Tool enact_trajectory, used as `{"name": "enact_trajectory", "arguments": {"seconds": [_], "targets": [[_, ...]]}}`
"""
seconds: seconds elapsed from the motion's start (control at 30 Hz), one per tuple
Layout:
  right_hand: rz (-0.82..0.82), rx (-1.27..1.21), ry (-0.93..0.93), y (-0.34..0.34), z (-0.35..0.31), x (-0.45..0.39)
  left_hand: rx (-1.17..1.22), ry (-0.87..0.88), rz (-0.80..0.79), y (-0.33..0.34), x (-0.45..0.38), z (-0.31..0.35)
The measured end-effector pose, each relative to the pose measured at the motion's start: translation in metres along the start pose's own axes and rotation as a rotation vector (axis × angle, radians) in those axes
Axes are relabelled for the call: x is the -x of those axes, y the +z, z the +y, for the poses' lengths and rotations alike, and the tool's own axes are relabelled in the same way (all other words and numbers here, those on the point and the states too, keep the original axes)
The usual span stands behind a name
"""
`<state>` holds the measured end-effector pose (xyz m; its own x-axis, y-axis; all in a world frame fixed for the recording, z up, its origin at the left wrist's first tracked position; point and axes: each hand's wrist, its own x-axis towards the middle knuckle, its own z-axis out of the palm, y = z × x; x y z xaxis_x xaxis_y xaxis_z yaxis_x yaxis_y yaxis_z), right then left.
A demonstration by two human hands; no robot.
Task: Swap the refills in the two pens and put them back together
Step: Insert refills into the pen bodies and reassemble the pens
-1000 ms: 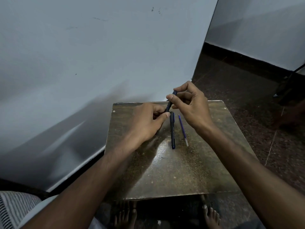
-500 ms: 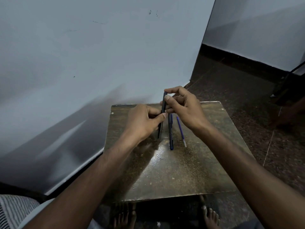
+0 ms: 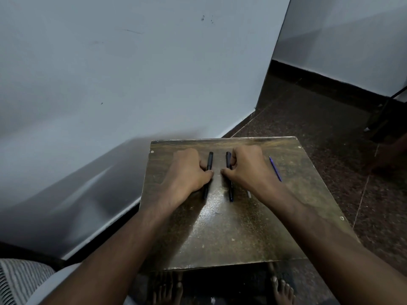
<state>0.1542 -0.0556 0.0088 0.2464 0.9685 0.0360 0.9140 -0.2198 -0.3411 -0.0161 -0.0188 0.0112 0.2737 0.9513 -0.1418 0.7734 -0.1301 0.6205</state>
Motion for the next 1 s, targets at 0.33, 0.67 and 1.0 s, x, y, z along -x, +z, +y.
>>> {"name": "enact_trajectory", "arguments": {"seconds": [0.33, 0.67, 1.0], "targets": [[0.145, -0.238, 0.116, -0.036, 0.012, -0.006, 0.083, -0.024, -0.043, 0.015, 0.001, 0.016], [0.150, -0.265, 0.076, -0.036, 0.037, 0.003, 0.069, 0.022, -0.041, 0.036, 0.004, 0.030], [-0.259, -1.004, 0.264, -0.046, 0.023, 0.008, 0.208, 0.068, -0.022, 0.017, -0.006, 0.014]]}}
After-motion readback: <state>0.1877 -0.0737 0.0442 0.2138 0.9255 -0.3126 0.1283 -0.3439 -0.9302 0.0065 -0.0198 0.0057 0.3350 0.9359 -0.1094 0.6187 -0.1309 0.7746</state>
